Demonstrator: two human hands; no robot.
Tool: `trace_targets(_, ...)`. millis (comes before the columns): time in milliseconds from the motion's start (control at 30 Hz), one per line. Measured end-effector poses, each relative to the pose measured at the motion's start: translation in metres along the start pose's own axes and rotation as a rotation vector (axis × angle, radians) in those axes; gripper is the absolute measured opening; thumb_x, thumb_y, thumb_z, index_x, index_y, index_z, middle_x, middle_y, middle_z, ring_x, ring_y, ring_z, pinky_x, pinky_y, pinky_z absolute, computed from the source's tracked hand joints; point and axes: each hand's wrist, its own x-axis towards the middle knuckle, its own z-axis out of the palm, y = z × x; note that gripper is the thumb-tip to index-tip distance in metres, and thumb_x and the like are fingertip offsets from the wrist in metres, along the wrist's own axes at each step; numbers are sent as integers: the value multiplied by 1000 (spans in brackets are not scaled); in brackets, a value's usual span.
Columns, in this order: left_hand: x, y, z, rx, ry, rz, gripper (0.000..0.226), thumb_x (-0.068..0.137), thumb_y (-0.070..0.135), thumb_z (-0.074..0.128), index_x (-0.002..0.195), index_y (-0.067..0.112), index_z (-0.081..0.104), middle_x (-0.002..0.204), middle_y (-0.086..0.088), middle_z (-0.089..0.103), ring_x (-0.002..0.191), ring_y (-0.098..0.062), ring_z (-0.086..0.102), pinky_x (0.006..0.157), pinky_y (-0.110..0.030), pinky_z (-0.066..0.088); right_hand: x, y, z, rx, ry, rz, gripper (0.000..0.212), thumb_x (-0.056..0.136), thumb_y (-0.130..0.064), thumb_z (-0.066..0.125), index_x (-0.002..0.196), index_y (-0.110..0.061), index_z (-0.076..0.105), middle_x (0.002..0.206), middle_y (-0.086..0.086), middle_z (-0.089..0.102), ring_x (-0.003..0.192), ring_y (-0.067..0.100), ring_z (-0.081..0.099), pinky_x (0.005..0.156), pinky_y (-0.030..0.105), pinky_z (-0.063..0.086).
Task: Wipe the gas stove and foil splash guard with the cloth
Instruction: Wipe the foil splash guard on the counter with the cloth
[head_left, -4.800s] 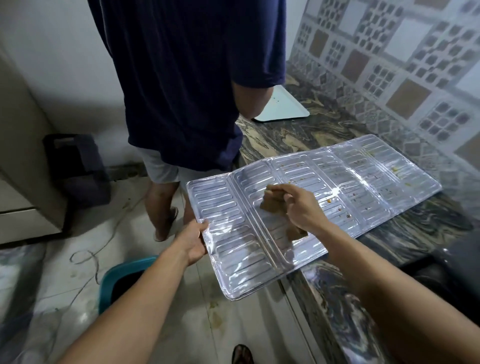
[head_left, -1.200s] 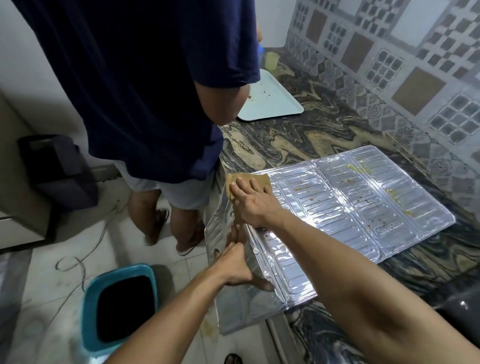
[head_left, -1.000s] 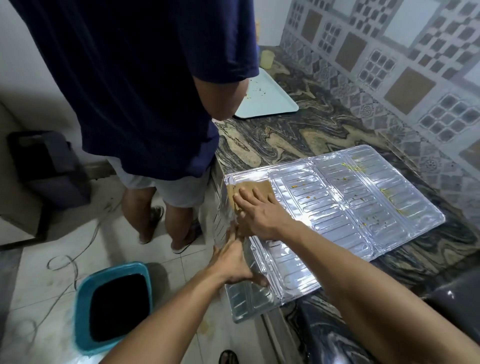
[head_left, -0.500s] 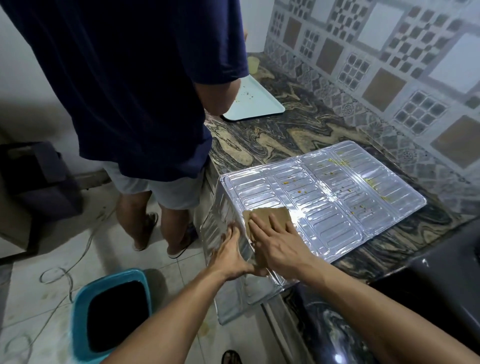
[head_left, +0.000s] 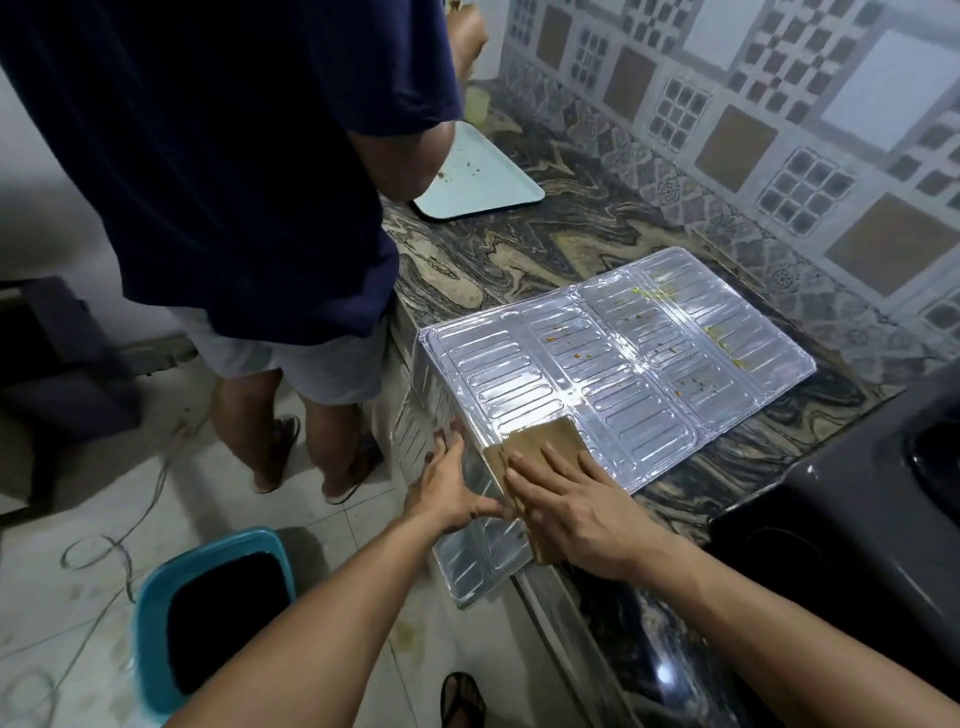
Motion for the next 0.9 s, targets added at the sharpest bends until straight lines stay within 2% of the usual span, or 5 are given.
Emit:
trace_targets(200,-3,1,-2,-11,-70,20,150,48,48,90,152,31,-17,163,-2,-4,149,-25,12,117,-41,27,28,-2,-8,-12,-12,7,56,98,-38,10,153,-33,-1,156,-22,-13,148,22,-13,118,55,-2)
trace_targets(367,0,-2,-1,22,-82,-19,150,22,78,78,150,36,12,150,-3,40,134,-26,43,106,-44,43,100,-6,-35,-54,12,37,55,102,-32,22,154,-30,5,160,-17,-3,149,27,-7,116,61,3)
trace_targets(667,0,0,-6,10,-70,-73,144,24,71,80,149,26,23,146,-3,44,132,-24,45,104,-40,44,85,-4,-34,-114,5,-7,54,101,-40,16,153,-37,1,160,-18,-3,149,25,-5,114,64,6)
trace_targets(767,-5,4,-8,-30,-70,-78,144,28,66,82,152,29,19,155,-4,33,138,-24,38,109,-40,40,53,4,-23,-88,-3,-14,54,97,-48,10,150,-46,1,161,-17,-2,149,21,-5,116,61,6)
trace_targets(900,-12,9,-14,-80,-115,-79,148,41,56,90,155,24,0,163,-4,1,150,-21,4,121,-41,17,32,14,-10,1,66,161,58,94,-51,7,151,-43,6,162,-12,1,150,25,-1,117,59,0)
